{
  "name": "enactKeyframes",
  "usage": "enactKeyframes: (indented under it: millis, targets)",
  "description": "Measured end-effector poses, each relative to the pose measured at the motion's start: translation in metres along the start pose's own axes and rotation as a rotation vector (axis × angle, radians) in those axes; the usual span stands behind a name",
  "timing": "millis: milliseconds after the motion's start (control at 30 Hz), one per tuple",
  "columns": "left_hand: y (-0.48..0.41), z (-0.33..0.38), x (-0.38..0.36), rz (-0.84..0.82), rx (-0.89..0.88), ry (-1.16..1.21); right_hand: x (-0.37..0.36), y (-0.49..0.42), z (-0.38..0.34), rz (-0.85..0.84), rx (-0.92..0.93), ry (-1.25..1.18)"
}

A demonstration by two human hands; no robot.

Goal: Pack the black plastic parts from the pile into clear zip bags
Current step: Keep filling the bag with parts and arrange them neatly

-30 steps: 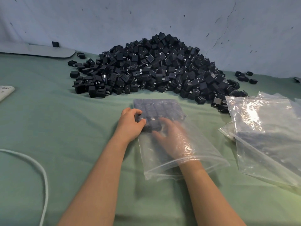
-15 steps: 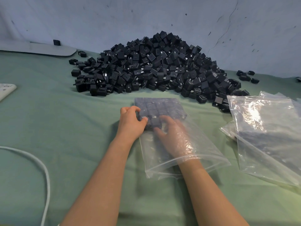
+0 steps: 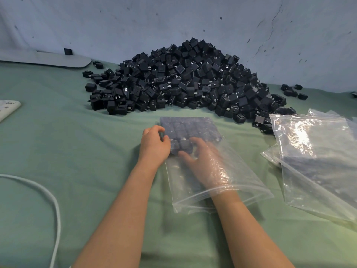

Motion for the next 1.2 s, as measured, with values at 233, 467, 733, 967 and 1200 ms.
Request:
enactKeyframes:
  millis: [233, 467, 733, 967, 1200]
  targets:
    - [-0.002, -0.0033, 0.0017, 0.02, 0.062, 0.0, 0.0016, 0.0008, -0.0031, 0.0, -0.011, -0.017]
    - [0.0001, -0.0045, 0.004, 0.027, 0.067, 0.031, 0.0052, 0.0019, -0.0004, -0.003, -0.002, 0.002]
    - [0.0023, -0.0035, 0.0007, -0.024, 0.061, 0.033, 0.0008, 0.0008, 0.0017, -0.009, -0.02, -0.014]
    - [0.0002, -0.0052, 0.0007, 0.002, 0.062, 0.055, 0.0013, 0.0015, -0.0013, 0.019, 0.007, -0.006]
    - [-0.0015, -0.0066, 0.0012, -0.007, 0.104, 0.104, 0.0, 0.0005, 0.0002, 0.029, 0.001, -0.033]
Point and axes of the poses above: each hand's wrist, its own y-axis away from the middle knuckle, its own x-axis out of the back of the hand, z = x × y, the point moved 4 cm from there along -y, towards the middle knuckle, and after that the axes turned 8 degrees about y, right-handed, at the moved point
